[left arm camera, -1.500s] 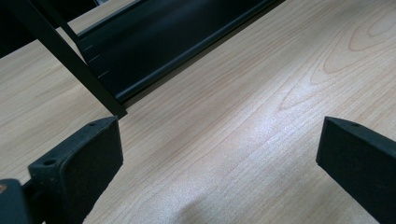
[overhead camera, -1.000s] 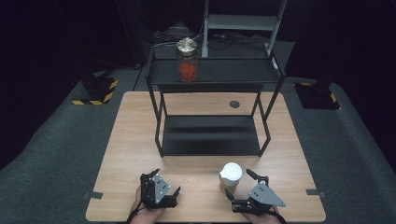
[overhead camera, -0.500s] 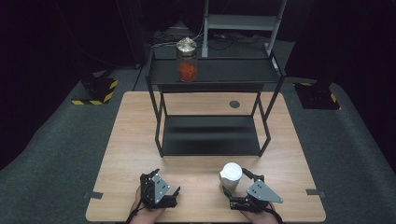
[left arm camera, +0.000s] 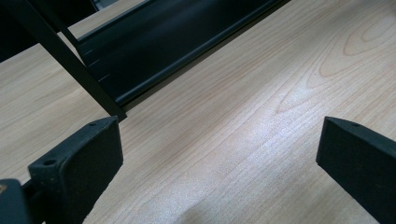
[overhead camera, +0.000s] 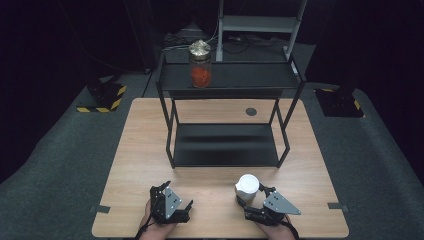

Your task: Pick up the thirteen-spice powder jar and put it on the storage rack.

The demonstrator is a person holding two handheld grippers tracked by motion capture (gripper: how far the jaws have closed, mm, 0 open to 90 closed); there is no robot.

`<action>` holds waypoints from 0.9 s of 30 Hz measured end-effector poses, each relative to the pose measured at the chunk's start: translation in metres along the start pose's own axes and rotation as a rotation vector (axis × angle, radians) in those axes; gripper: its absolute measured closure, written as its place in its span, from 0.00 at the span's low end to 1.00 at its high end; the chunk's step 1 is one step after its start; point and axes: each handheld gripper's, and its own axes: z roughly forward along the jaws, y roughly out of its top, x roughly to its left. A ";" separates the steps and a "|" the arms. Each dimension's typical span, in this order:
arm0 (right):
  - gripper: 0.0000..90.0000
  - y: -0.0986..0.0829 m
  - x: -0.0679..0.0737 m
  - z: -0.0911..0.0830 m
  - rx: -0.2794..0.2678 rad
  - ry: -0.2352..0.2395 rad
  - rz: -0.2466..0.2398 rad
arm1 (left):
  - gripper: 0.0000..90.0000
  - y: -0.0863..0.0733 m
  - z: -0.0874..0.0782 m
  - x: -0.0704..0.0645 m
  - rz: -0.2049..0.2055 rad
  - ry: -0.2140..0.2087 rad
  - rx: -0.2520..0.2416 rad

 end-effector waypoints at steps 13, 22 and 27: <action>0.32 -0.009 -0.003 0.002 -0.027 -0.001 0.014 | 0.01 0.000 0.000 0.000 0.004 0.000 -0.001; 0.33 -0.007 -0.002 0.001 -0.023 -0.005 0.012 | 0.01 -0.001 0.000 0.000 0.001 -0.003 -0.005; 0.33 -0.006 -0.003 0.000 -0.017 -0.006 0.011 | 0.01 -0.001 -0.001 0.001 0.002 -0.004 -0.006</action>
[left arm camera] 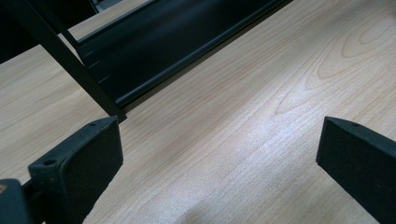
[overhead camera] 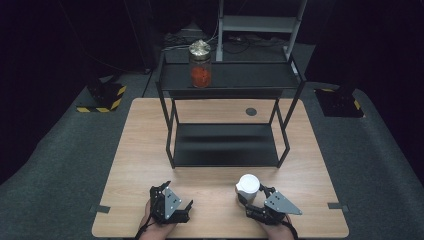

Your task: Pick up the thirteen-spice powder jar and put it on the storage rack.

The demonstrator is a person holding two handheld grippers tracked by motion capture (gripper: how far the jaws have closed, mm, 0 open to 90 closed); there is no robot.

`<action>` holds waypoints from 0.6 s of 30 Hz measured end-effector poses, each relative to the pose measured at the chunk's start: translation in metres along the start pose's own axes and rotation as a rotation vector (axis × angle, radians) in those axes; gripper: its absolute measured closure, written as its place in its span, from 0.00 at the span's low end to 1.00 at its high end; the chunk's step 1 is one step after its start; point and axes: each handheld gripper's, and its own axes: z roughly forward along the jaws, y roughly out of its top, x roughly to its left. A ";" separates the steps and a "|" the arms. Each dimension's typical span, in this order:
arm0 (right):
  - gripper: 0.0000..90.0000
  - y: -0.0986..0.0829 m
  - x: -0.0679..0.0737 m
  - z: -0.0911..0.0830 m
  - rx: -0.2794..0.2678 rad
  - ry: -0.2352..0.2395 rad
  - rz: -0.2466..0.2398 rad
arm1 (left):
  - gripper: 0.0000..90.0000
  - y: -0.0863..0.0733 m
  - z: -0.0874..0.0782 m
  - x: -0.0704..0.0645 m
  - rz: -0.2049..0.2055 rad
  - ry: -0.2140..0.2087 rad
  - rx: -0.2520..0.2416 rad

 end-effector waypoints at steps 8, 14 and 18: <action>0.33 0.001 -0.001 -0.006 -0.021 -0.015 -0.004 | 0.01 -0.001 0.000 0.000 -0.001 -0.002 -0.004; 0.33 0.000 -0.003 -0.012 -0.031 -0.036 0.003 | 0.01 -0.001 -0.001 0.001 -0.001 -0.003 -0.008; 0.33 0.000 -0.005 -0.015 -0.035 -0.049 0.008 | 0.01 -0.001 -0.001 0.001 -0.001 -0.005 -0.008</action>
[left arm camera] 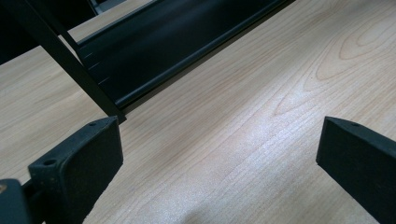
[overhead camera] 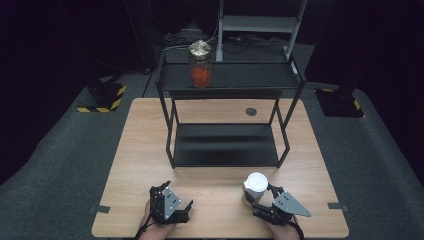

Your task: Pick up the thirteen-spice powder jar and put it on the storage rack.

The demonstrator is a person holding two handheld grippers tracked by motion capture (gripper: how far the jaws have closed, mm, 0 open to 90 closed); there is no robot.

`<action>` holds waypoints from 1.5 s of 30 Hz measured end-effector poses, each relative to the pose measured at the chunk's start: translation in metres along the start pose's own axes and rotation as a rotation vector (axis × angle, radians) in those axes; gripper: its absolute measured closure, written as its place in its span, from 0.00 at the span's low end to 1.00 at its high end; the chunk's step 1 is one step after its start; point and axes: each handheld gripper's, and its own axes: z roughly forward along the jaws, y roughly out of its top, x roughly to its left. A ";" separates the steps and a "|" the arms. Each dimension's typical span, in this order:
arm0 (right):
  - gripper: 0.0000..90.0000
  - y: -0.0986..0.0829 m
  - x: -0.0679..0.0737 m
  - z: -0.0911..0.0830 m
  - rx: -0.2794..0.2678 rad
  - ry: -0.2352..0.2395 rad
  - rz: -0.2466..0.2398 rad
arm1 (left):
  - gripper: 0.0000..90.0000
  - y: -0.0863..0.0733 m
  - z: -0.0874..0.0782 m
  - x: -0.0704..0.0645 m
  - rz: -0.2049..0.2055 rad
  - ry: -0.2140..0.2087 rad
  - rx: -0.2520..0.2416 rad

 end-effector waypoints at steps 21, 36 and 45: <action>0.33 0.005 -0.007 -0.032 -0.046 -0.086 0.000 | 0.01 -0.001 0.000 0.000 0.009 -0.003 -0.005; 0.33 0.029 -0.008 -0.057 -0.145 -0.102 0.018 | 0.01 -0.002 -0.001 0.002 -0.001 -0.010 -0.009; 0.33 0.040 -0.005 -0.057 -0.167 -0.085 0.015 | 0.01 -0.002 -0.001 0.002 -0.007 -0.006 -0.013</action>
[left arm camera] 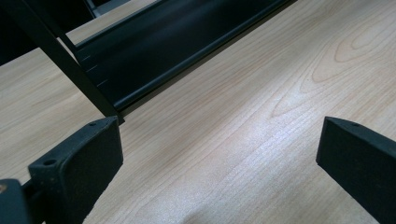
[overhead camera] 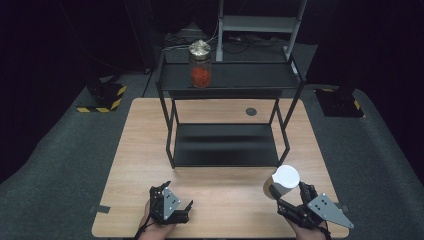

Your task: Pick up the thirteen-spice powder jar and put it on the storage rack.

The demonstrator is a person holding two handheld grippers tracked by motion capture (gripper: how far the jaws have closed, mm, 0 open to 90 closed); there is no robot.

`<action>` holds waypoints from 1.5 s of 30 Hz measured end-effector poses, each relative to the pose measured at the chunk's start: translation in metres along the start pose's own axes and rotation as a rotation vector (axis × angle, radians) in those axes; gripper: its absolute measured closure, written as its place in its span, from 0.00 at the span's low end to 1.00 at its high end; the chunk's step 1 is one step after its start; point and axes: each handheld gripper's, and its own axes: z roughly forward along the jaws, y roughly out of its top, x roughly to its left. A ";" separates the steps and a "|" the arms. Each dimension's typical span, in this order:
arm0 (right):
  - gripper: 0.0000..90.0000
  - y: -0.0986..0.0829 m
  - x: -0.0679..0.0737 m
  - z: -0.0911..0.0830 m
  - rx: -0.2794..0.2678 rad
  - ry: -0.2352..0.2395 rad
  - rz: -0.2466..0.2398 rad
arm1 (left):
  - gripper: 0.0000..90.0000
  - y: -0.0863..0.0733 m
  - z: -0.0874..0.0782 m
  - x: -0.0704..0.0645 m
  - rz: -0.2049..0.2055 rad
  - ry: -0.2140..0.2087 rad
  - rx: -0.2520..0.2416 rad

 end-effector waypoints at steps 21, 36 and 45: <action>0.33 0.053 0.010 0.032 -0.006 0.026 -0.004 | 0.01 -0.001 0.000 0.001 0.023 -0.012 -0.005; 0.33 0.079 0.008 0.056 -0.005 0.017 -0.002 | 0.01 -0.003 -0.001 0.003 0.010 -0.021 -0.017; 0.33 0.089 0.004 0.071 -0.002 0.001 0.002 | 0.01 -0.006 -0.003 0.005 0.000 -0.029 -0.031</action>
